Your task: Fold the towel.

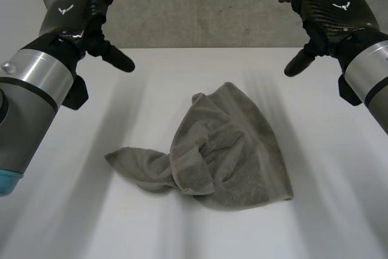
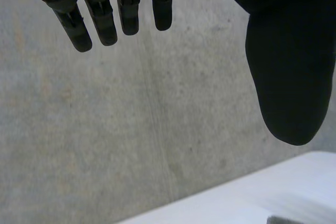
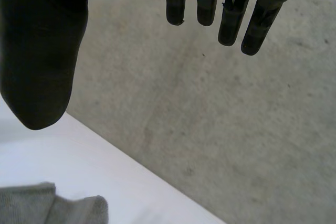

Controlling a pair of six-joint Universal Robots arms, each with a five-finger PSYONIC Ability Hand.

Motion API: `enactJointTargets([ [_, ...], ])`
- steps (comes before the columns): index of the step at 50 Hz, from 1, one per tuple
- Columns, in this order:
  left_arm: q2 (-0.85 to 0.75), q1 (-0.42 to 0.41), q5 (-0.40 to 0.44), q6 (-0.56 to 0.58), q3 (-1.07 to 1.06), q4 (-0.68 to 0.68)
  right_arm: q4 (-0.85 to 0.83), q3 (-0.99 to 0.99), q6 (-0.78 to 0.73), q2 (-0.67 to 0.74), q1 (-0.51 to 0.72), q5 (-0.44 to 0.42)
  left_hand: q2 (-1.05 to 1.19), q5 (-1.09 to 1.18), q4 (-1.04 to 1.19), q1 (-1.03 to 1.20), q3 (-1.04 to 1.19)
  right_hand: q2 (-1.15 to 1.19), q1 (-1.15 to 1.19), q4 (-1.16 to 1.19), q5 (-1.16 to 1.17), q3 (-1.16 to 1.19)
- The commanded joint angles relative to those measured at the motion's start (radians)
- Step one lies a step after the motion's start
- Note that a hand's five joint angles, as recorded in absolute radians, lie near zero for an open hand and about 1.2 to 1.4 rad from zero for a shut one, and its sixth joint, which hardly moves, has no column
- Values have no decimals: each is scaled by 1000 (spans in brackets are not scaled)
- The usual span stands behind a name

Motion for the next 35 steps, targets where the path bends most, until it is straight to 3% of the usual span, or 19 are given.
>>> enactJointTargets([
  [1, -23, -11, -14, 4, 51, -115, 41, -25, -17, 12, 2, 54, 1, 4, -1, 0, 1, -75, -54, -86, -60, -71],
  [13, -15, -11, -25, 12, 63, -126, 47, -39, -17, 30, -19, 55, -2, 1, -4, -3, -2, -75, -54, -86, -60, -71],
  [23, -17, -37, -117, 157, 66, -121, 50, -42, -18, 38, -19, 63, -11, -8, -12, -11, -11, -75, -54, -86, -60, -71],
  [35, -12, -69, -112, 160, 59, -120, 49, -47, -61, 38, -44, 37, -11, -8, -12, -11, -11, -75, -54, -86, -60, -71],
])
